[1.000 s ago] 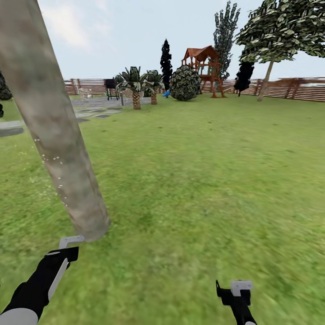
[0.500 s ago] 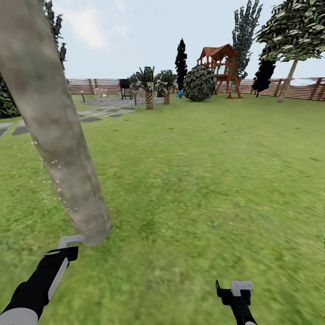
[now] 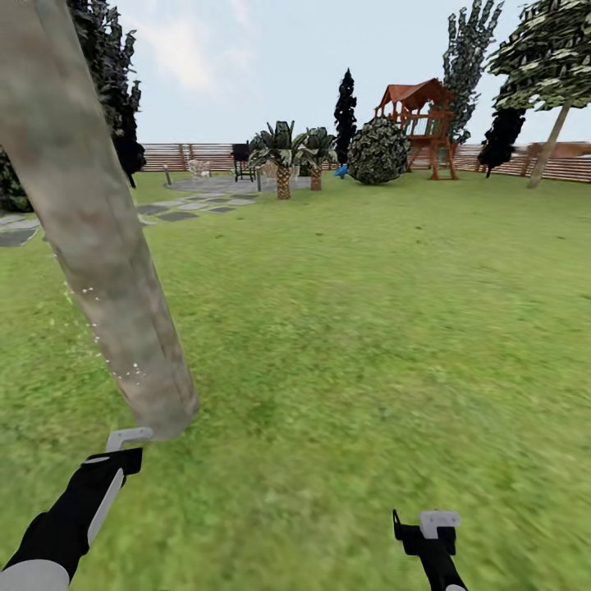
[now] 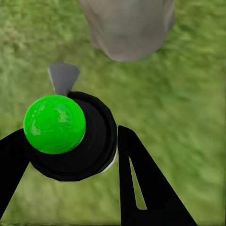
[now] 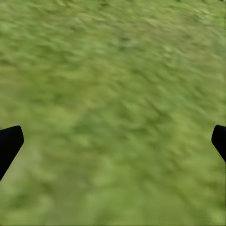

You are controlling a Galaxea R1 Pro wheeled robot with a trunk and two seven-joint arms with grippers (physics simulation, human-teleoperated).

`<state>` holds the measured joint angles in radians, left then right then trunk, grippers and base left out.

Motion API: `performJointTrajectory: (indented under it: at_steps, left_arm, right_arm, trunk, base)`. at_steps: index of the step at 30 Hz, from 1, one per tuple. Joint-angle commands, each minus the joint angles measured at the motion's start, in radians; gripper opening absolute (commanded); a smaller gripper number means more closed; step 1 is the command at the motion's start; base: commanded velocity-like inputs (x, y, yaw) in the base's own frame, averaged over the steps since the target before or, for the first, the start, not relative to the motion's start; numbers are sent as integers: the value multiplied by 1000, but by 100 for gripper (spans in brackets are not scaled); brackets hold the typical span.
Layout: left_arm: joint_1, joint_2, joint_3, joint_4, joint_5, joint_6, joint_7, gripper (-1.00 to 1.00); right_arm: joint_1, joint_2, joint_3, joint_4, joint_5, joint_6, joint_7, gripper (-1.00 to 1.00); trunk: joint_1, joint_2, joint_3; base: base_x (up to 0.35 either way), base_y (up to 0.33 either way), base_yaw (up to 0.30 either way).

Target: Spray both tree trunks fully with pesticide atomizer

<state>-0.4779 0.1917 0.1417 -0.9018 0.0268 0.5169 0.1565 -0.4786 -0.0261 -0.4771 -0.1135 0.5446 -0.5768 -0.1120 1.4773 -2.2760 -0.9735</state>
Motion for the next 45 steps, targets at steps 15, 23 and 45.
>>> performJointTrajectory:
  at_steps: [15, 23, 45]
  left_arm:
    - [1, -19, 0, 0, -5, 0, 0, -100]
    - [0, -19, 0, 0, -5, 0, 0, -100]
    - [-1, -19, 1, 0, -6, 1, 3, -100]
  right_arm:
    - [0, 0, 0, 0, 0, 0, 0, 100]
    - [0, 0, 0, 0, 0, 0, 0, 100]
    - [0, 0, 0, 0, 0, 0, 0, 100]
  trunk:
    - [0, 0, 0]
    - [0, 0, 0]
    - [0, 0, 0]
  base:
    - [226, -204, 127]
    - [241, -193, 119]
    - [101, -249, 276]
